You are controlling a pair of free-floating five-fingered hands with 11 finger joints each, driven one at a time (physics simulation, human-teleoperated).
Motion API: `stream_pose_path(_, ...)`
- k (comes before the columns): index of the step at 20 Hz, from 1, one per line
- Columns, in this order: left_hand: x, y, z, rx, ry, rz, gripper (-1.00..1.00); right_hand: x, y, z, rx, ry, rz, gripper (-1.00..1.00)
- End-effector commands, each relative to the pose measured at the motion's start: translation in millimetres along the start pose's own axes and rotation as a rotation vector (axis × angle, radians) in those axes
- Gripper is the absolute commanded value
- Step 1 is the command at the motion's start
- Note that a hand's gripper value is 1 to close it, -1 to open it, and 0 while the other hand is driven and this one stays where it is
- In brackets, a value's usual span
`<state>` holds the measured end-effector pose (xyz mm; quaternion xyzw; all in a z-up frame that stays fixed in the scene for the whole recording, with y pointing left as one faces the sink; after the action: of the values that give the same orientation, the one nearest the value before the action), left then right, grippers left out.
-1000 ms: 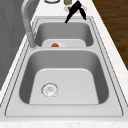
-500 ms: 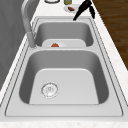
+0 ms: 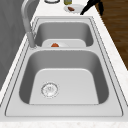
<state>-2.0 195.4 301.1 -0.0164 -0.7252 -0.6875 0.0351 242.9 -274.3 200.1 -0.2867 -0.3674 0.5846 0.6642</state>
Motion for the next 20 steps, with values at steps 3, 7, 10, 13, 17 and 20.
stream_pose_path(3, 0, 0, 0, 0.000, 0.000, 0.000, 0.00, 7, 14, 38, -0.079, -0.029, -0.029, -1.00)
stream_pose_path(7, 0, 0, 0, 0.000, 0.000, 0.000, 0.00, 13, 30, 62, -0.113, -0.020, -0.022, -1.00)
stream_pose_path(10, 0, 0, 0, 0.000, 0.000, 0.000, 0.00, 16, 42, 81, -0.151, -0.021, -0.022, -1.00)
stream_pose_path(13, 0, 0, 0, 0.000, 0.000, 0.000, 0.00, 19, 56, 99, -0.188, -0.022, -0.024, -1.00)
stream_pose_path(17, 0, 0, 0, 0.000, 0.000, 0.000, 0.00, 22, 71, 120, -0.213, -0.017, -0.026, -1.00)
stream_pose_path(20, 0, 0, 0, 0.000, 0.000, 0.000, 0.00, 25, 76, 126, -0.190, -0.012, -0.032, -1.00)
